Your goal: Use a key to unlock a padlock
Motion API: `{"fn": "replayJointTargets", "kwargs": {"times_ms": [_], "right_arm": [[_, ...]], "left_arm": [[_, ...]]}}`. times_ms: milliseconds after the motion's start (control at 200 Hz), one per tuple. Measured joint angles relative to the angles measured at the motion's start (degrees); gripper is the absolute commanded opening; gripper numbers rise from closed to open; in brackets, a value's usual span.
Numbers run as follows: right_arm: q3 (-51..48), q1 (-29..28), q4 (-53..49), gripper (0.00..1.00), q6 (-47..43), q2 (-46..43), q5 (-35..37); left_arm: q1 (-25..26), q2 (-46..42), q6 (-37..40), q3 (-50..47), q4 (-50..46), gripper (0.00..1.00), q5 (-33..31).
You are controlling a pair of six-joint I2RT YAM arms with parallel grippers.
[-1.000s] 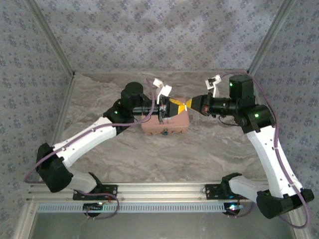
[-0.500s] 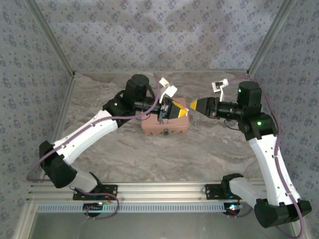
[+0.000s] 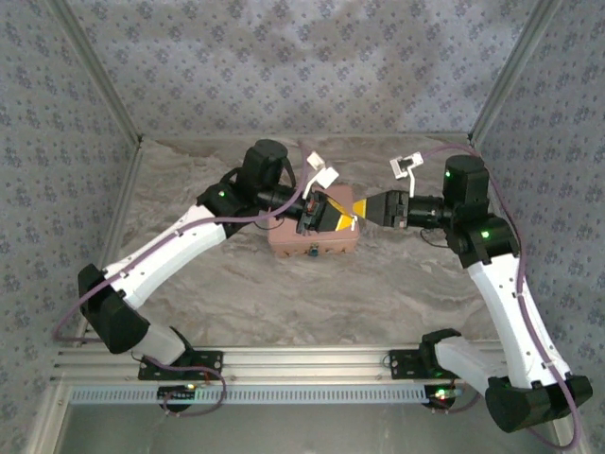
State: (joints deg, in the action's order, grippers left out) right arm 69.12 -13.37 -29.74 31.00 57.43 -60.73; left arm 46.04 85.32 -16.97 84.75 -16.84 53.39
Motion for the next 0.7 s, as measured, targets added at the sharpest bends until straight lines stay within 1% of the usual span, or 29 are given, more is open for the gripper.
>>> {"fn": "replayJointTargets", "kwargs": {"times_ms": [55,130,210,285,490,575,700], "right_arm": [[-0.02,-0.17,0.02,0.35,-0.31,0.17,-0.20],[-0.02,-0.59,0.00,0.35,-0.72,0.39,-0.68],[-0.02,-1.20,-0.04,0.39,-1.11,0.70,-1.16],[-0.02,-1.86,-0.57,0.38,-2.05,0.98,-1.29],[-0.02,-2.16,-1.60,0.25,-3.63,1.49,-1.25],[-0.04,-2.16,-1.55,0.16,-4.07,1.51,-1.22],[-0.02,-2.16,-1.38,0.08,-4.59,1.53,-1.53]], "left_arm": [[-0.24,0.00,0.00,0.00,0.02,0.00,0.09],[-0.31,0.00,0.00,0.02,0.02,0.00,0.26],[-0.55,0.00,0.00,0.02,0.02,0.00,0.46],[-0.68,0.00,0.00,0.02,0.07,0.00,0.79],[-0.96,0.00,-0.02,0.04,0.02,0.00,1.75],[-1.05,0.00,-0.02,0.04,-0.02,0.00,2.38],[-1.05,-0.02,-0.02,0.07,-0.70,0.00,2.84]]}}
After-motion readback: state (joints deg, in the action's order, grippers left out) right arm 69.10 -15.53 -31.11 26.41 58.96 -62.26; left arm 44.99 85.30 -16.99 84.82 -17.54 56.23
